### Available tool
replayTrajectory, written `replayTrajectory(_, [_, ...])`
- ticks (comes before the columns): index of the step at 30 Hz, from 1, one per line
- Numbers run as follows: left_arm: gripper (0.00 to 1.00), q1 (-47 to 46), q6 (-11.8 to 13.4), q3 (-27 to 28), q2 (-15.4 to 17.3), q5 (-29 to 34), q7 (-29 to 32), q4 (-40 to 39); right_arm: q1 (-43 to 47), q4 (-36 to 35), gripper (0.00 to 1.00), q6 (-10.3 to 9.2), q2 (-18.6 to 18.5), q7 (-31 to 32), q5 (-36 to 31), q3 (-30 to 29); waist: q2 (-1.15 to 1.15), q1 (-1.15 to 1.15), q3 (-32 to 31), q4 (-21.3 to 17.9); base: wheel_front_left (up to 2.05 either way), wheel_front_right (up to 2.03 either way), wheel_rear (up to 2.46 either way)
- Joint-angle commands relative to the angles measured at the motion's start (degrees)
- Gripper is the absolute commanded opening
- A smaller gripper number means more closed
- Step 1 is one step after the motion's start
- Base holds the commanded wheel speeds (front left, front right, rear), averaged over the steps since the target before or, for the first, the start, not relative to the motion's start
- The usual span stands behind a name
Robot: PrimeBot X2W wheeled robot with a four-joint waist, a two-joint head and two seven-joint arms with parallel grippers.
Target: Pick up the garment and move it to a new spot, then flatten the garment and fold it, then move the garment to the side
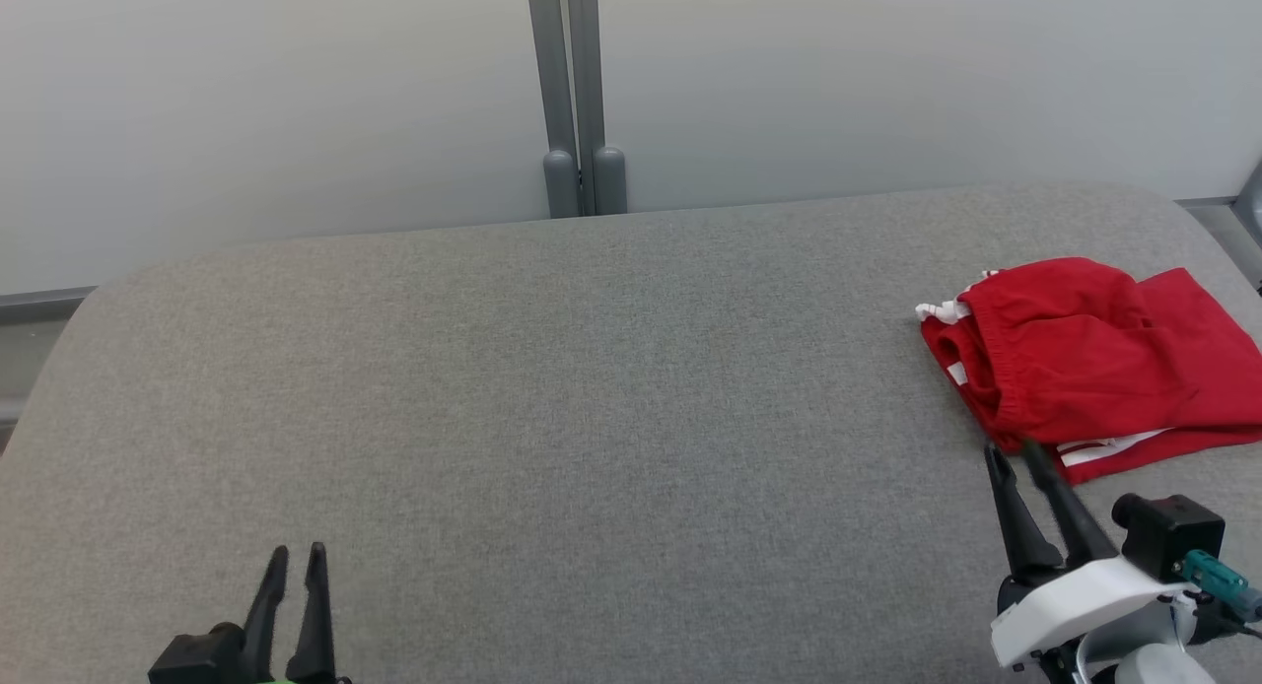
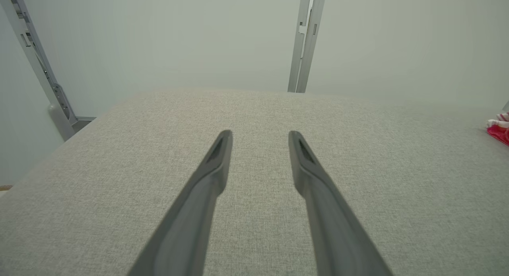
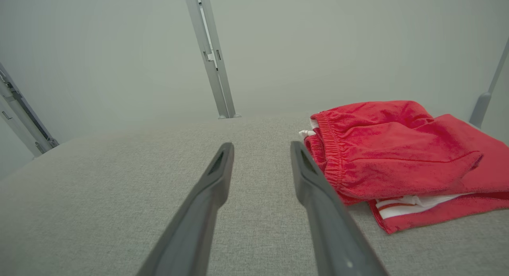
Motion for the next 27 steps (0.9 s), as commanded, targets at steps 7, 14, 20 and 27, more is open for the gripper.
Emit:
replayTrajectory(7, [0.00,-2.02,-0.09,1.23,-0.10,-7.76,2.69,0.46,-0.76,-0.20,0.00,0.00,0.96,2.16,6.78,-1.56,0.00,0.00,0.22,-0.05,0.00,0.00,0.00])
replayTrajectory(14, [0.00,-2.76,-0.17,1.24,-0.20,-14.94,4.21,0.02,-1.22,-0.27,0.00,0.00,1.90,4.00,12.73,-2.81,0.00,0.00,0.43,-0.10,0.00,0.00,0.00])
replayTrajectory(20, [0.00,-3.47,-0.22,1.39,-0.28,-20.70,5.54,-0.27,-1.62,-0.32,0.00,0.00,2.68,5.50,17.57,-3.81,0.00,0.00,0.62,-0.14,0.00,0.00,0.00])
replayTrajectory(27, [0.00,-4.33,-0.16,1.67,-0.36,-26.99,7.14,-0.52,-2.03,-0.37,0.00,0.00,3.52,7.14,22.88,-4.93,0.00,0.00,0.85,-0.19,0.00,0.00,0.00])
